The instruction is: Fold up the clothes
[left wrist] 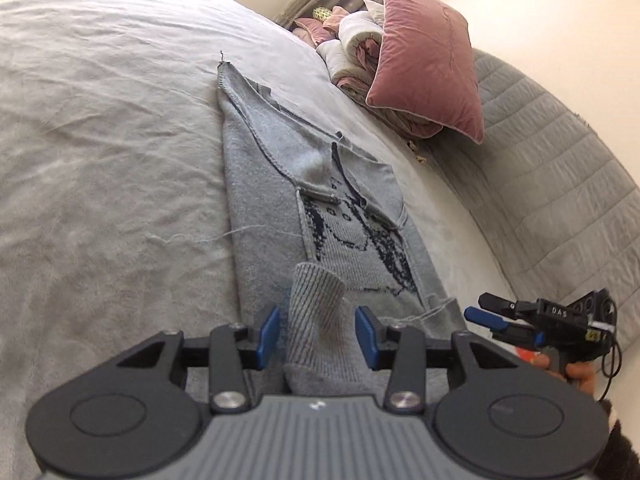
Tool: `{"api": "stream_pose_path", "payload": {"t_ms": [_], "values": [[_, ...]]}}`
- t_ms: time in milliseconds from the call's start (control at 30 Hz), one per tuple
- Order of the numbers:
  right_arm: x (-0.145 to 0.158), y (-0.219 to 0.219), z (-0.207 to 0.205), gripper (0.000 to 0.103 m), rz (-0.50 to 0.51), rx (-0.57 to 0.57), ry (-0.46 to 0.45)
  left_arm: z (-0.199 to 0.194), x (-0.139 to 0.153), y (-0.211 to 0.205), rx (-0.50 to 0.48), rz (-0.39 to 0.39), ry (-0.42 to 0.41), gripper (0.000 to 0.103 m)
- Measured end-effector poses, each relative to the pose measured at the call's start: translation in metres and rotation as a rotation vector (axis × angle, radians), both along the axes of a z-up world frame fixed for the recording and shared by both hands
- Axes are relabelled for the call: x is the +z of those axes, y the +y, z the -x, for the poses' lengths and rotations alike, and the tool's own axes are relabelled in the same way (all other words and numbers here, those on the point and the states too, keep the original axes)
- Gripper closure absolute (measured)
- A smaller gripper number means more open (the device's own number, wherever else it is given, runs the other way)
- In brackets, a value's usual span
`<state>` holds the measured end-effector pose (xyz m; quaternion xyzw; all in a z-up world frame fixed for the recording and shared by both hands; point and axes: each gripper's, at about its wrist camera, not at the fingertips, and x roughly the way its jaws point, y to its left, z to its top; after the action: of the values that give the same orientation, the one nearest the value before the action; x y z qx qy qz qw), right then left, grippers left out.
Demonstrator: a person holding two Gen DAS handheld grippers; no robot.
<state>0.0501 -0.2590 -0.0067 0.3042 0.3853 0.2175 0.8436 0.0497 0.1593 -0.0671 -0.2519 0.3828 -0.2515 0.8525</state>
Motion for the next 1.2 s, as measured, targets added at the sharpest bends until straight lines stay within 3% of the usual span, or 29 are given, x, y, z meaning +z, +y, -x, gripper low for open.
{"api": "stream_pose_path", "payload": {"t_ms": [133, 200, 267, 333, 467, 600, 833, 1033, 1200], "values": [[-0.013, 0.017, 0.002, 0.059, 0.177, 0.031, -0.031, -0.002, -0.002, -0.008, -0.012, -0.046, -0.001, 0.063], [-0.019, 0.02, -0.002, 0.063, 0.255, 0.051, -0.049, -0.002, -0.002, -0.011, -0.019, -0.053, 0.003, 0.071], [-0.023, 0.025, -0.004, 0.082, 0.292, 0.07, -0.064, -0.003, -0.003, -0.013, -0.031, -0.049, 0.01, 0.086], [-0.025, 0.025, -0.007, 0.092, 0.268, 0.087, -0.065, -0.004, -0.004, -0.01, -0.041, -0.017, 0.021, 0.095], [-0.025, 0.007, -0.016, 0.092, 0.04, 0.064, -0.032, -0.006, -0.004, 0.005, -0.03, 0.152, 0.031, 0.095], [-0.034, -0.011, -0.03, 0.092, -0.096, 0.013, 0.017, -0.009, -0.007, 0.019, 0.022, 0.258, 0.057, 0.095], [-0.047, -0.016, -0.038, 0.088, -0.014, -0.053, 0.088, -0.018, -0.02, 0.013, 0.093, 0.17, 0.155, 0.093], [-0.035, -0.001, -0.035, 0.085, 0.057, -0.008, 0.032, -0.023, -0.017, 0.008, 0.085, 0.152, 0.138, 0.092], [-0.035, 0.007, -0.045, 0.091, 0.065, -0.011, 0.008, -0.025, -0.01, 0.005, 0.086, 0.174, 0.104, 0.095]]}}
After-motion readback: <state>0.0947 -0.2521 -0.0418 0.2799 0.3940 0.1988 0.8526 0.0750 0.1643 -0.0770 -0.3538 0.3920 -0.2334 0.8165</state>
